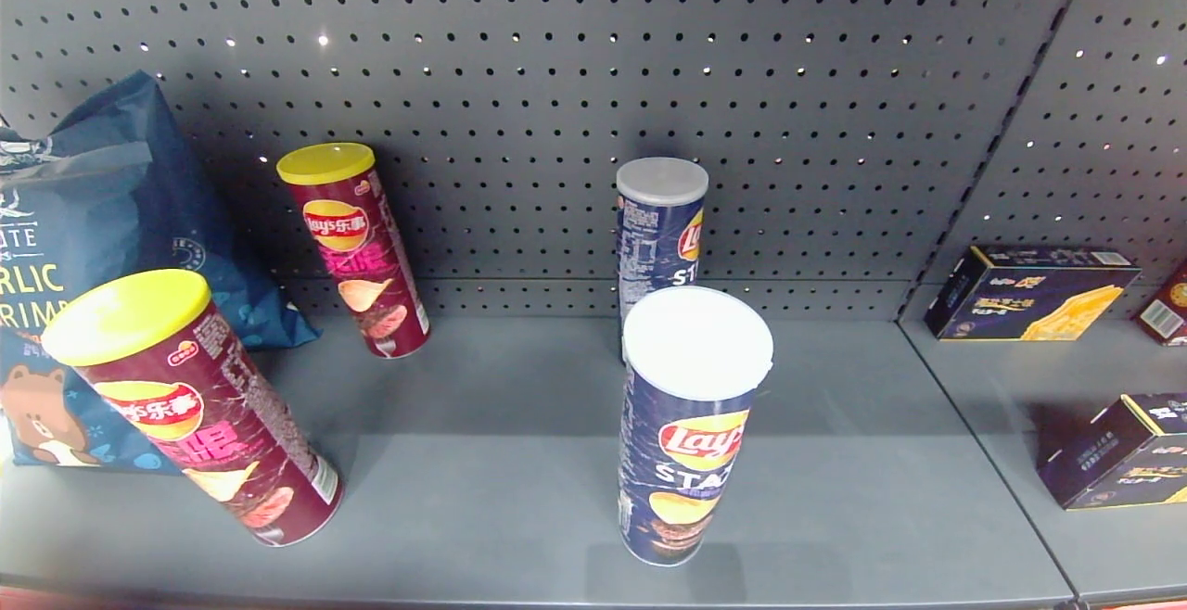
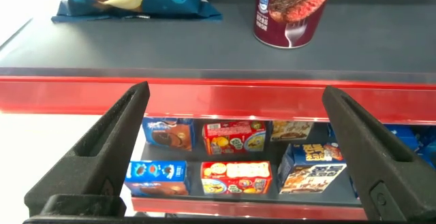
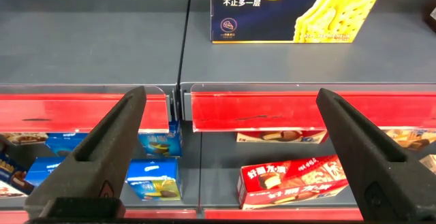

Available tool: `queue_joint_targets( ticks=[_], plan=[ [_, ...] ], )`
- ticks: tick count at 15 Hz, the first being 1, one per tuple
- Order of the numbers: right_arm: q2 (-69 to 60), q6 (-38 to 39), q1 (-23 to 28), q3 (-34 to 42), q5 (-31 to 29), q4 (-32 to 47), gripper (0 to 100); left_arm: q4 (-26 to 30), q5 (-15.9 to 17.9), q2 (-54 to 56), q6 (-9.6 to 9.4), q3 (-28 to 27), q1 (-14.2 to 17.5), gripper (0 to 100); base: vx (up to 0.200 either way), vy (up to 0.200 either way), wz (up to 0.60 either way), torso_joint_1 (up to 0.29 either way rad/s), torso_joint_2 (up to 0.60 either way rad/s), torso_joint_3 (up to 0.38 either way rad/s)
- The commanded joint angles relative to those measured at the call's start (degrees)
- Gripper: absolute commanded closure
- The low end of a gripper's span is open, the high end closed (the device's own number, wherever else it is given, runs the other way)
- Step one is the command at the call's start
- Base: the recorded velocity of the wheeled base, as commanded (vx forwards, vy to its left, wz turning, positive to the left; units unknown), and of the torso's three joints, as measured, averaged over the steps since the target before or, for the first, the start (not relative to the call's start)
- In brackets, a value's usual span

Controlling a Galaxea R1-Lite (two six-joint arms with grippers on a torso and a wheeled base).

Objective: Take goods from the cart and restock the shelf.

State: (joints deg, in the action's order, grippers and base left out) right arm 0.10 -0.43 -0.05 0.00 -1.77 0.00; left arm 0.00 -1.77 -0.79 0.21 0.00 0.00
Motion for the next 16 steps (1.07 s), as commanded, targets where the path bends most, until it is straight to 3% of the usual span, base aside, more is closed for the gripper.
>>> queue_joint_targets(
  ticks=[1, 16],
  plan=[
    [0.08, -0.01, -0.04, 0.0, 0.01, 0.0, 0, 0.0, -0.08, 0.0, 0.06, 0.0, 0.0, 0, 0.0, 0.0, 0.0, 0.0, 0.0, 0.0],
    [0.08, -0.01, -0.04, 0.0, 0.01, 0.0, 0, 0.0, 0.01, 0.0, 0.06, 0.0, 0.0, 0, 0.0, -0.013, 0.0, 0.0, 0.0, 0.0]
  ],
)
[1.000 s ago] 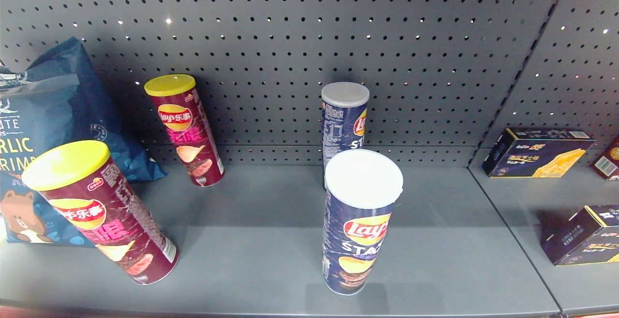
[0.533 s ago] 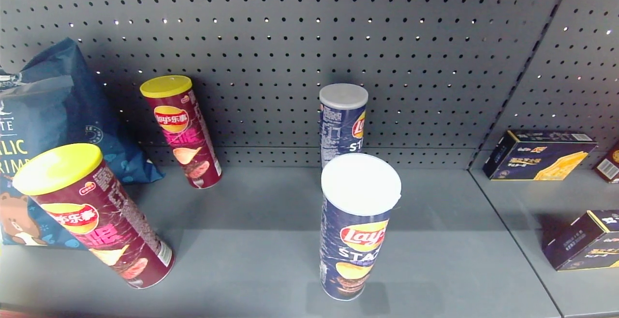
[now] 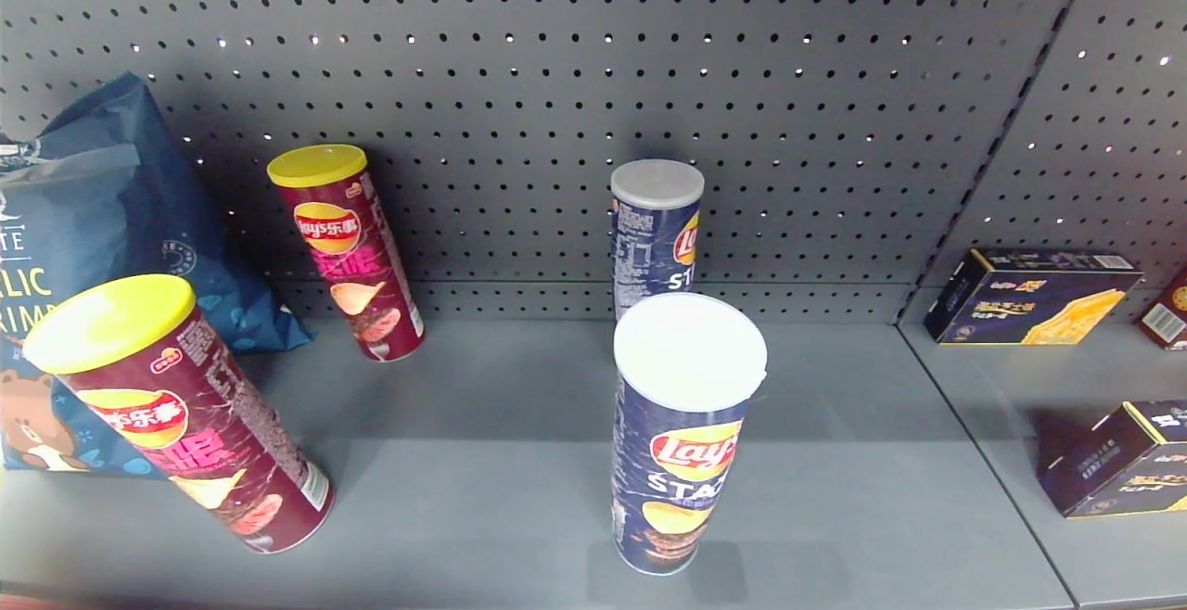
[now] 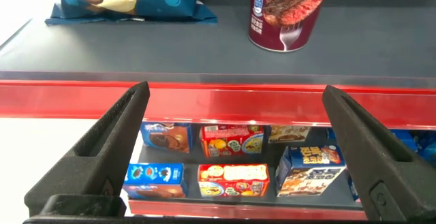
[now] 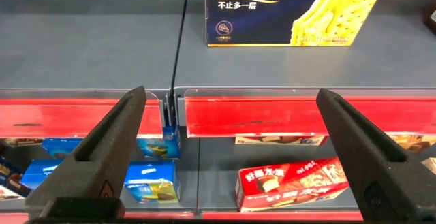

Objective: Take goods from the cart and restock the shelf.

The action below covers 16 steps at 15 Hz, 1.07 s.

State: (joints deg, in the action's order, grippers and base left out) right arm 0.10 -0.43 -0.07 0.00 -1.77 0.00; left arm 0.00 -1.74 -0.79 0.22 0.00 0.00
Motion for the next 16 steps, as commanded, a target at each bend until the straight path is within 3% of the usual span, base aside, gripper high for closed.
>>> queue_joint_targets(
  ticks=[1, 16],
  plan=[
    [0.08, -0.01, -0.01, 0.0, 0.01, 0.0, 0, 0.0, -0.01, 0.0, 0.04, 0.0, 0.0, 0, 0.0, 0.0, 0.0, 0.0, 0.0, 0.0],
    [0.08, -0.01, -0.01, 0.0, 0.01, 0.0, 0, 0.0, -0.01, 0.0, 0.04, 0.0, 0.0, 0, 0.0, 0.0, 0.0, 0.0, 0.0, 0.0]
  ],
)
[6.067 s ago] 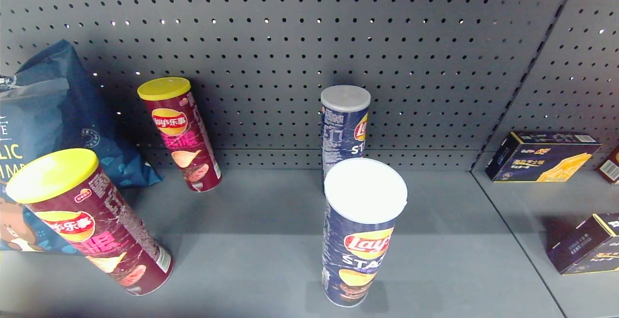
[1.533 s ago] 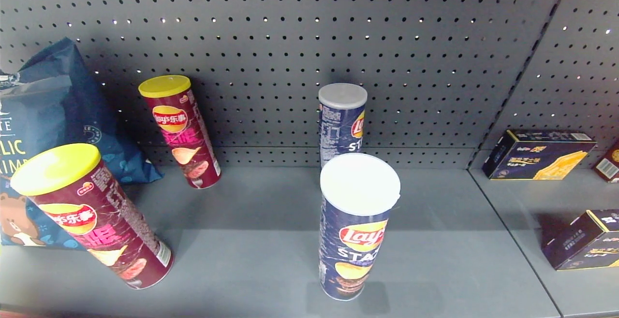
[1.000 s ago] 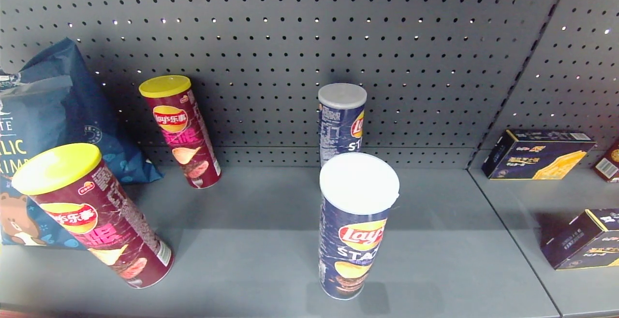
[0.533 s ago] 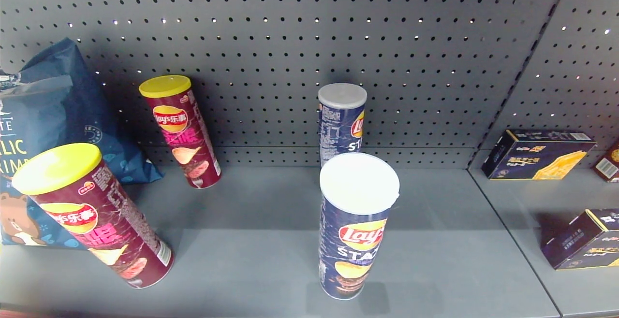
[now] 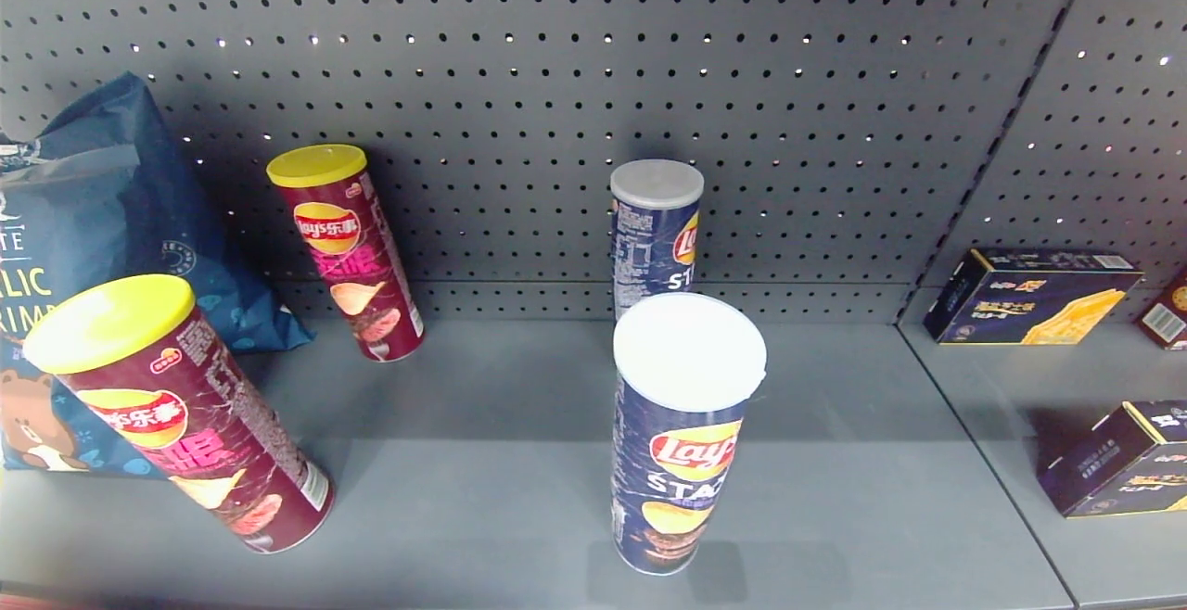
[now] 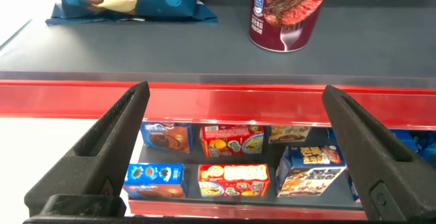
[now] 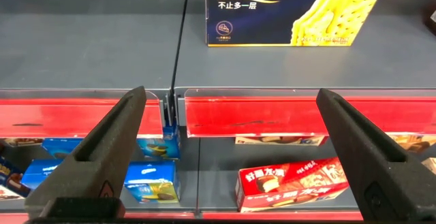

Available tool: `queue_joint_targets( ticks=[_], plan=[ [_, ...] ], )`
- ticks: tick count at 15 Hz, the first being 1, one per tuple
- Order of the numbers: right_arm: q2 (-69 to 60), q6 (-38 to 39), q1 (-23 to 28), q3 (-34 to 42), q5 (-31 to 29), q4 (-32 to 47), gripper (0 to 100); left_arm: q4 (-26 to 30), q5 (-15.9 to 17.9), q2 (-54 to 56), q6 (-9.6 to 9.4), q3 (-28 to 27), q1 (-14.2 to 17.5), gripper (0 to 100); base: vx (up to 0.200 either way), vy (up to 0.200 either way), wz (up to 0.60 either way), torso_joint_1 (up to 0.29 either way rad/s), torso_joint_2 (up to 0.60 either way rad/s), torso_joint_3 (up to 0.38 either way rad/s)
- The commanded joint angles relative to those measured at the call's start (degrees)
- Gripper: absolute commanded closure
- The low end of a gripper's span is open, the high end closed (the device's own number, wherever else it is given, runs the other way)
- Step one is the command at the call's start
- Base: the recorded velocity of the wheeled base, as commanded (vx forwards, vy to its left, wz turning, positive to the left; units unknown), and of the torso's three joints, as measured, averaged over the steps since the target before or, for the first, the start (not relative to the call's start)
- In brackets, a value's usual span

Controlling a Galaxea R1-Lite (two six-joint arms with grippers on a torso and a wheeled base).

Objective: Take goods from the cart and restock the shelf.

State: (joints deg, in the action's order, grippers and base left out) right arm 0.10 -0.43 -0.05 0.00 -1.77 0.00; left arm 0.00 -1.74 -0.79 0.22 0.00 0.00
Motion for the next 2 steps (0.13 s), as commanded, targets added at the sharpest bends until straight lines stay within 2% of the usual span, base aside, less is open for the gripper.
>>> queue_joint_targets(
  ticks=[1, 2],
  plan=[
    [0.08, 0.08, -0.04, 0.0, 0.01, 0.0, 0, 0.0, -0.01, 0.0, 0.04, 0.0, 0.0, 0, 0.0, 0.0, 0.0, 0.0, 0.0, 0.0],
    [0.08, -0.01, -0.04, 0.0, 0.01, 0.0, 0, 0.0, -0.01, 0.0, 0.04, 0.0, 0.0, 0, 0.0, 0.0, 0.0, 0.0, 0.0, 0.0]
  ],
)
